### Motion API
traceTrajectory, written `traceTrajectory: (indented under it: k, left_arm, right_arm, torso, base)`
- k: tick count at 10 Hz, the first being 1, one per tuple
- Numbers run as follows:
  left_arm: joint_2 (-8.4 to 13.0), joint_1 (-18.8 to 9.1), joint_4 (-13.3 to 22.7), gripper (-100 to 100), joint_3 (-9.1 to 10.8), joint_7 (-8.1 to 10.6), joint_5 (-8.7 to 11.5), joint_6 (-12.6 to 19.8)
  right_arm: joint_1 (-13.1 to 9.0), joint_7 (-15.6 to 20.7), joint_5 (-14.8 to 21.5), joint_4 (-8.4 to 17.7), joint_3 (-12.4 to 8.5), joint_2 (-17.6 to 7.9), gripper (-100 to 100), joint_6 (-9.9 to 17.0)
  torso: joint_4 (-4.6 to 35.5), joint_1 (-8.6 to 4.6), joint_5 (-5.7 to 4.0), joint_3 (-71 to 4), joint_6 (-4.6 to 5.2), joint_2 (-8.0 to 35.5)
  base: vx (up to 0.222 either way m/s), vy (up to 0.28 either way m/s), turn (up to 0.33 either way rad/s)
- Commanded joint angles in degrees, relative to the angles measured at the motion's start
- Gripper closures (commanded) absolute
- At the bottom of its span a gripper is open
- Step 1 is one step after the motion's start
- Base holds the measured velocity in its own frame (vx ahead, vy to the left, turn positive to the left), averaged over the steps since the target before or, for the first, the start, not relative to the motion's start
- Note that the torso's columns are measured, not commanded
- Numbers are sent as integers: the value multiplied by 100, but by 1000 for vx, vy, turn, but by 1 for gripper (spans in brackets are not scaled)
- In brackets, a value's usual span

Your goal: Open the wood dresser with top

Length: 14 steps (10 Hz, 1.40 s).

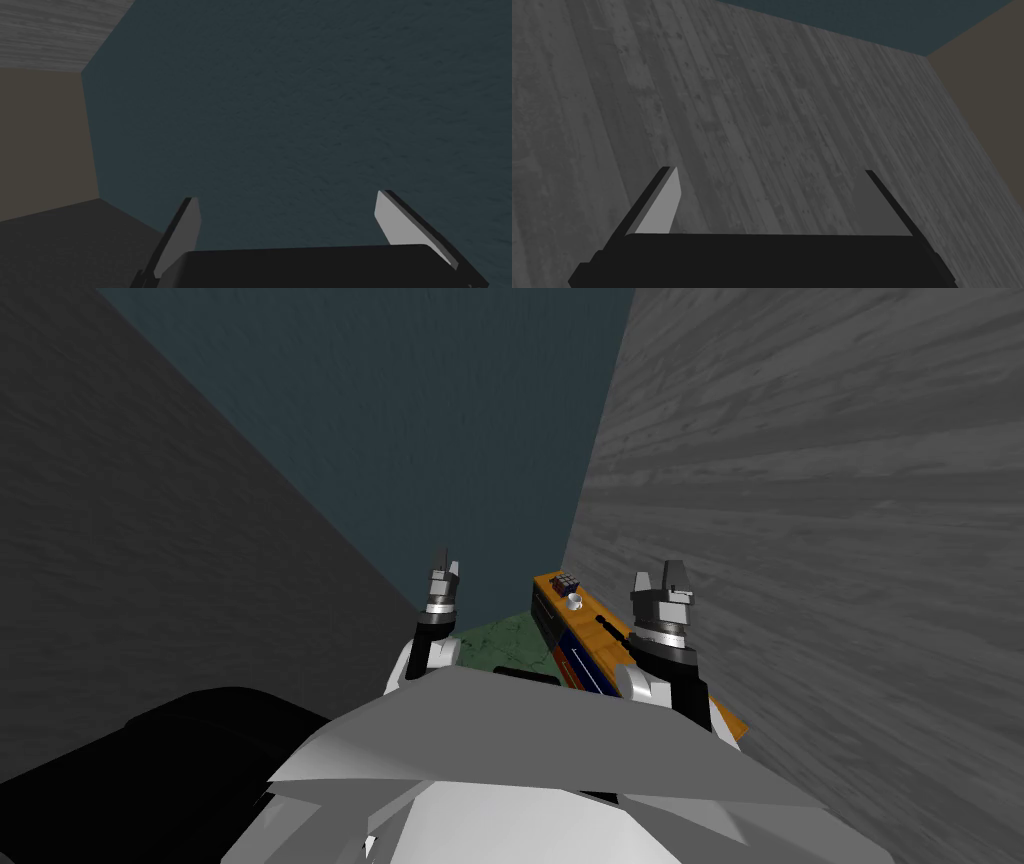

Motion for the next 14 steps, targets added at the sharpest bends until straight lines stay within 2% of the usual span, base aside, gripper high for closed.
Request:
traceTrajectory:
  k: [1,9,10,11,14]
  left_arm:
    - [0,0,0,0,0,0,0,0]
    - [0,0,-2,0,0,0,0,-1]
    - [0,0,-2,0,0,0,0,-1]
    - [0,0,0,0,0,0,0,0]
    - [0,1,1,0,0,0,0,0]
  right_arm:
    - [0,0,0,0,0,0,0,0]
    - [0,0,0,-2,0,0,0,-1]
    - [14,82,126,87,17,-227,-100,49]
    - [24,137,210,145,29,-321,-100,82]
    - [68,372,570,381,78,-581,-100,219]
  torso:
    - [235,0,0,-467,0,232]
    - [3537,0,0,-7073,0,3539]
    - [3960,0,0,-7919,0,3962]
    - [4148,0,0,-8315,-2,4151]
    - [4225,1,0,-8458,0,4223]
  base:
    - [0,0,0]
    - [0,0,0]
    - [17,2,100]
    - [21,0,113]
    - [28,0,123]
